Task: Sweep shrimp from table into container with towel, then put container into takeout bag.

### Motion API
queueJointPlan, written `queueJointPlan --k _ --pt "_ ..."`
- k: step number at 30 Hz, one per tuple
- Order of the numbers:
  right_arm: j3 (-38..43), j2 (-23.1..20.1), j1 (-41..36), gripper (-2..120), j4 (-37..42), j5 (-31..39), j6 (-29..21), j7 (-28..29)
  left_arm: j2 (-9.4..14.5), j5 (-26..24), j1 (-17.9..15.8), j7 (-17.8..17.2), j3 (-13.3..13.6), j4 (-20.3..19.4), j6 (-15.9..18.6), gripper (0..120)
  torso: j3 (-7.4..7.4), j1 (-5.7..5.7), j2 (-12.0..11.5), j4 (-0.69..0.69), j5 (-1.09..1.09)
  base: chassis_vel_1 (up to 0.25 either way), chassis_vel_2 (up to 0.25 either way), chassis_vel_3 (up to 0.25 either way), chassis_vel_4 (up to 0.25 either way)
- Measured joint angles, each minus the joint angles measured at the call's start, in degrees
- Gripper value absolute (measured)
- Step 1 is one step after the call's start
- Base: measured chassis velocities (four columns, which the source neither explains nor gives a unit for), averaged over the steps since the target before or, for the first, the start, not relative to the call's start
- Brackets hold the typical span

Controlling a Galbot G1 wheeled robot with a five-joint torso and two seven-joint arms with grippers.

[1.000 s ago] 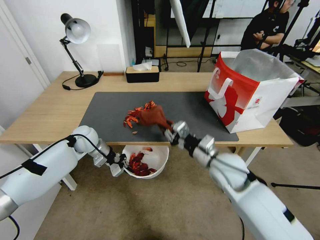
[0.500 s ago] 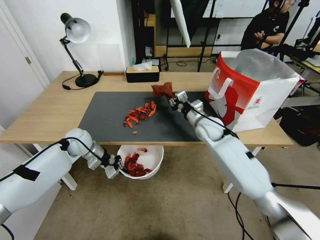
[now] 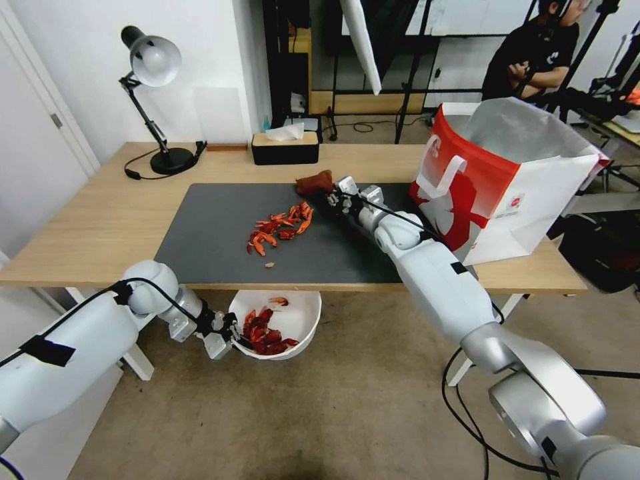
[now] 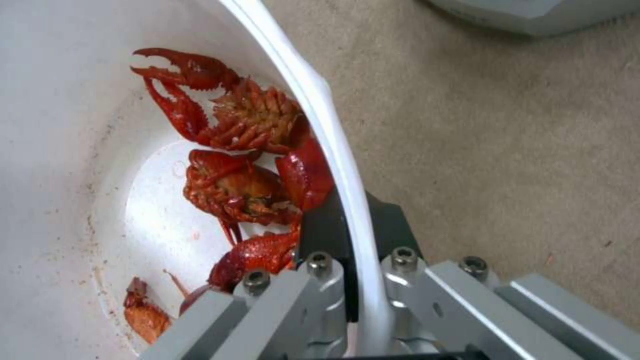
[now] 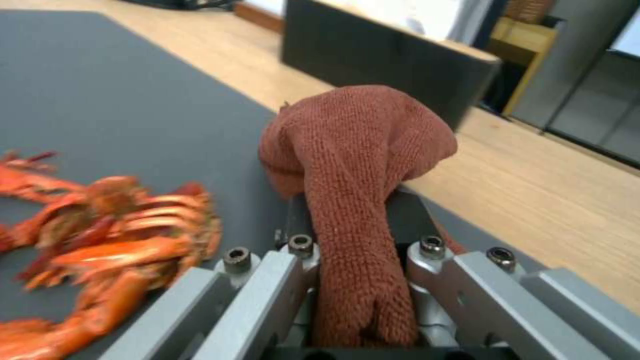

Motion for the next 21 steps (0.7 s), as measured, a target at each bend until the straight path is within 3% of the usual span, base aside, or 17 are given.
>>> queueJointPlan --k 10,21 --pt "-1.32 -0.03 -1.51 8 0.05 -0.82 2.31 -7.71 0.73 -0.21 0.68 -0.14 -1.21 0.45 -0.46 0 0.00 -0.01 0.00 0.00 0.00 0.000 0.000 0.000 0.000" --pt "-3.14 -1.02 -4.95 8 4.91 -0.92 2.15 -8.62 0.20 -0.17 0.60 0.01 -1.13 0.71 -0.39 0 -0.01 -0.01 0.01 0.00 0.01 0.000 0.000 0.000 0.000"
